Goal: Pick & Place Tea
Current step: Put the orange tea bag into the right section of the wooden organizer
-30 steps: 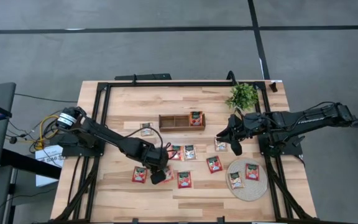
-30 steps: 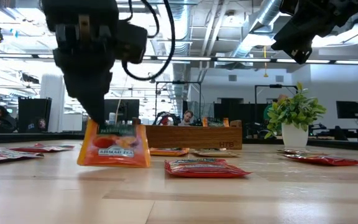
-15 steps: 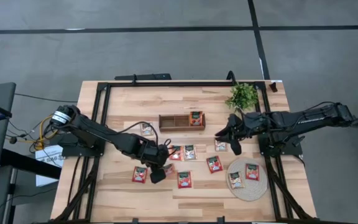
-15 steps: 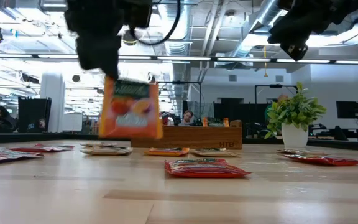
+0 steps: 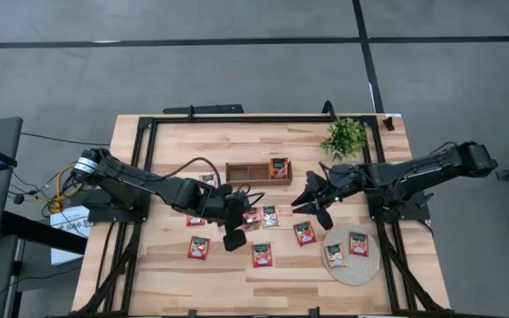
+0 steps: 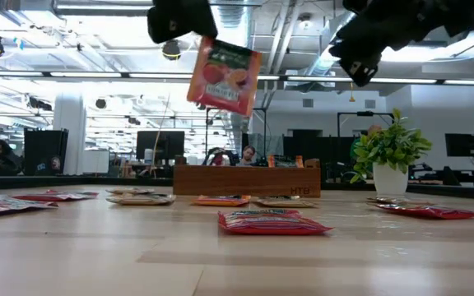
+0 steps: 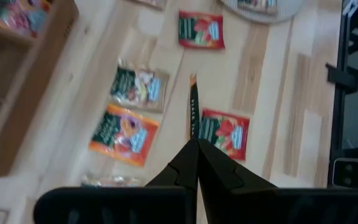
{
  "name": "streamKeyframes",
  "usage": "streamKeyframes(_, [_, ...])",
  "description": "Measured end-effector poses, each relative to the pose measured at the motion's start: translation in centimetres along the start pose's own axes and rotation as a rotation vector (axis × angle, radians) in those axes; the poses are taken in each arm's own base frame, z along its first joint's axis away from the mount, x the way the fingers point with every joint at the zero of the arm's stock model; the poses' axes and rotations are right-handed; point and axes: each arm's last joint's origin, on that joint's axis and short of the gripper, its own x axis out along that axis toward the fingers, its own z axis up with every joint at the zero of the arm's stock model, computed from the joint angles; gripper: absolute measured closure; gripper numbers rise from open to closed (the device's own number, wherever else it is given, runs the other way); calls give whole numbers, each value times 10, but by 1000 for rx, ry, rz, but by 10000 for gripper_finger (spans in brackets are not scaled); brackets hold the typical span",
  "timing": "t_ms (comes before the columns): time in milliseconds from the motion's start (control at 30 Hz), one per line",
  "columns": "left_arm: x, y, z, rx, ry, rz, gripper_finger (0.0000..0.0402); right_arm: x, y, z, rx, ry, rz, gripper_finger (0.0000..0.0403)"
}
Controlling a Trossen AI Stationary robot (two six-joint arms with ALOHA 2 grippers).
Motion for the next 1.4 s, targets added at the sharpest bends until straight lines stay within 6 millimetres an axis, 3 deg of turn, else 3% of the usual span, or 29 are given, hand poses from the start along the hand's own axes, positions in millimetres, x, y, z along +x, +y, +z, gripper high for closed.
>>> streamKeyframes(267, [-5, 9, 19, 2, -80, 13, 401, 14, -3, 0, -5, -18, 11, 215])
streamKeyframes(500, [-4, 12, 22, 0, -87, 6, 401, 19, -4, 0, -6, -29, 6, 194])
streamKeyframes(833, [13, 19, 7, 22, 42, 59, 401, 24, -7, -5, -48, 14, -15, 214])
streamKeyframes(1067, [23, 26, -2, 31, 153, 127, 401, 47, -15, -17, -55, 153, -46, 229])
streamKeyframes(1200, [19, 29, -18, -37, 292, 192, 401, 66, -16, -6, -132, 235, -52, 232])
streamKeyframes(1400, [6, 14, -49, 5, 440, 311, 401, 97, -25, 16, -209, 348, -75, 229])
